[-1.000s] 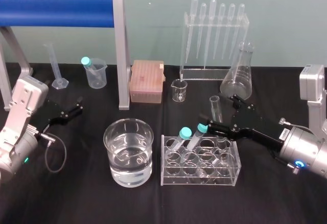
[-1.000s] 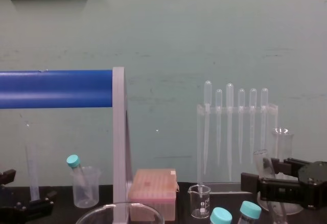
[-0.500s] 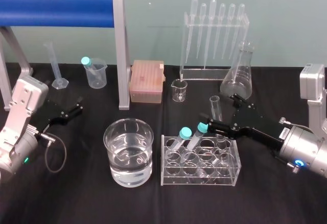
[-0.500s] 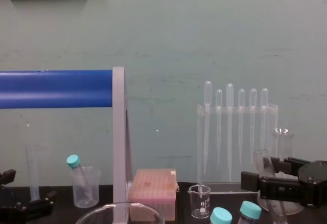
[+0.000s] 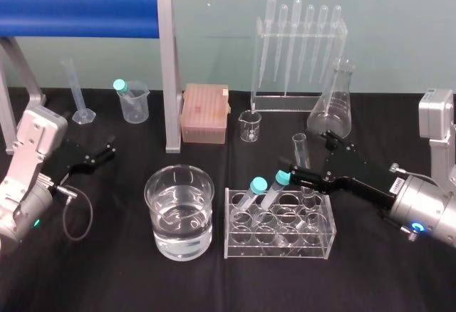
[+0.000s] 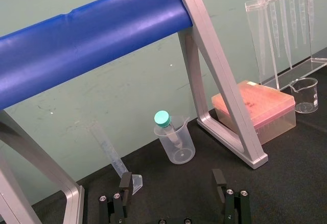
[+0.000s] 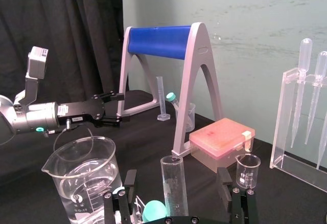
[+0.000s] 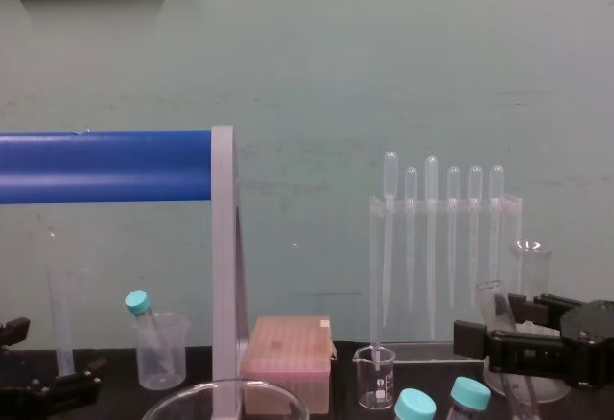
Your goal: Hold the test tube with one hand and immerse one end into the beaker, then return it to the test tube rack.
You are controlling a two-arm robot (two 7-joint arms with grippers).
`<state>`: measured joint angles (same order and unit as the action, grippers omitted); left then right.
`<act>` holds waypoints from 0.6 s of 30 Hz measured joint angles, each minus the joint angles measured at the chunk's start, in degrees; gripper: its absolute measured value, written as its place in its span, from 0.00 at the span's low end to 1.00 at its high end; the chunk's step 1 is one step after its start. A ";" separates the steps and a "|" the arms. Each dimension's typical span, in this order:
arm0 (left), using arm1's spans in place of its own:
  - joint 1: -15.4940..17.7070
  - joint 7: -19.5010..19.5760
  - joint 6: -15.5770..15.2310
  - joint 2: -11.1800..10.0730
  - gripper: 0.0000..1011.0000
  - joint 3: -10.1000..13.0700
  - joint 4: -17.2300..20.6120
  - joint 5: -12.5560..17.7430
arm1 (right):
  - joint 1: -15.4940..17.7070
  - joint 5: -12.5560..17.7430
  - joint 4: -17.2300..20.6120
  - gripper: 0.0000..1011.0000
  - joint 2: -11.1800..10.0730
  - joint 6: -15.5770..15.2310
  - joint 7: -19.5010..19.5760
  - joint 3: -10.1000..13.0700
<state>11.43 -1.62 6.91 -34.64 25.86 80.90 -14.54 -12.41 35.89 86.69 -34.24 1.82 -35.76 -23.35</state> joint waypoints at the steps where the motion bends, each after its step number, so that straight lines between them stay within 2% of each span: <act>1: 0.00 0.00 0.00 0.00 0.99 0.00 0.00 0.00 | 0.00 0.00 0.00 0.99 0.00 0.00 0.00 0.00; 5: 0.00 0.00 0.00 0.00 0.99 0.00 0.00 0.00 | 0.00 0.00 0.02 0.99 -0.01 0.00 0.00 0.00; 8: 0.00 0.00 0.00 0.00 0.99 0.00 0.00 0.00 | 0.00 0.00 0.03 0.95 -0.01 0.01 0.00 0.00; 18: 0.00 0.00 0.00 0.00 0.99 0.00 0.00 0.00 | 0.00 0.00 0.07 0.69 -0.01 0.00 -0.01 0.00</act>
<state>11.43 -1.62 6.91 -34.65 25.86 80.90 -14.55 -12.40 35.89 86.76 -34.25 1.83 -35.77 -23.35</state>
